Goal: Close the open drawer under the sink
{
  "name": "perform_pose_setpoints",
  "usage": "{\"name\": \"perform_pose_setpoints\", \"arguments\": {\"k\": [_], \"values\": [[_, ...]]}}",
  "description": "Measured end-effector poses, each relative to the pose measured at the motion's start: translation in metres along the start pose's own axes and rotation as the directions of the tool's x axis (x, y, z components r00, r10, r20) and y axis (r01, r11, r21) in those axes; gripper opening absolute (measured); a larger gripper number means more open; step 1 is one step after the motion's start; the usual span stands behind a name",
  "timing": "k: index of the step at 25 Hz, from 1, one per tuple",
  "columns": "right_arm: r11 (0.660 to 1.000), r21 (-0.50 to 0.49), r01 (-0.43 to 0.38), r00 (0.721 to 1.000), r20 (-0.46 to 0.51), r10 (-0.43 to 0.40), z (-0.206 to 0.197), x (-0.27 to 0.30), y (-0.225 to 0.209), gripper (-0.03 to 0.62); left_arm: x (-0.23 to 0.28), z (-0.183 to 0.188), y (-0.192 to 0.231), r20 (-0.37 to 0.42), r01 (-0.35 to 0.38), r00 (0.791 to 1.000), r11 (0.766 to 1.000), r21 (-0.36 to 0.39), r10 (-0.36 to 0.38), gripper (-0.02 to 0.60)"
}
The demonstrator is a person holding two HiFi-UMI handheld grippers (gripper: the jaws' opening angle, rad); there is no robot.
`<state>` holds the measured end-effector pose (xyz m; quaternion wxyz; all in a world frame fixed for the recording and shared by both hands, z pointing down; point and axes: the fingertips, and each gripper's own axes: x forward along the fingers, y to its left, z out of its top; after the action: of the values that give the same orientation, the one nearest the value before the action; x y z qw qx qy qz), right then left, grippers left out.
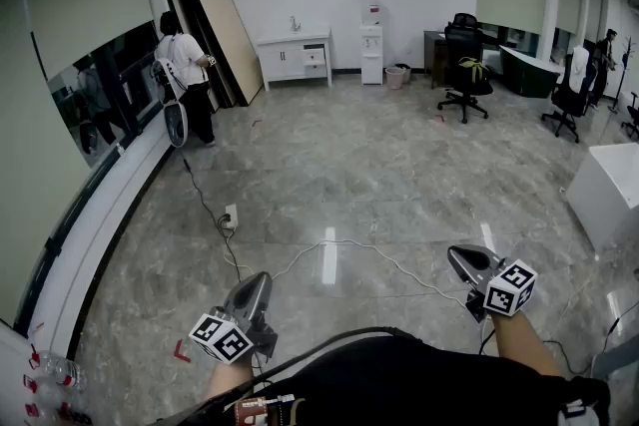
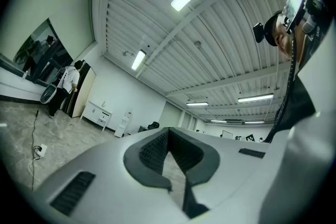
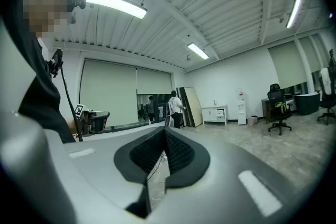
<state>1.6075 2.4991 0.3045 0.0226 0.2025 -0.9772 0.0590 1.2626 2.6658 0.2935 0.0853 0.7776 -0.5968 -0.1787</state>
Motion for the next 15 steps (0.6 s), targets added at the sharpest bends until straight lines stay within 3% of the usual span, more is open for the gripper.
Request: {"name": "perform_pose_setpoints", "arguments": {"k": [15], "values": [[1.0, -0.005, 0.001, 1.0, -0.011, -0.001, 0.004, 0.029, 0.016, -0.002, -0.007, 0.011, 0.026, -0.004, 0.016, 1.0, 1.0, -0.011, -0.016, 0.0]]}}
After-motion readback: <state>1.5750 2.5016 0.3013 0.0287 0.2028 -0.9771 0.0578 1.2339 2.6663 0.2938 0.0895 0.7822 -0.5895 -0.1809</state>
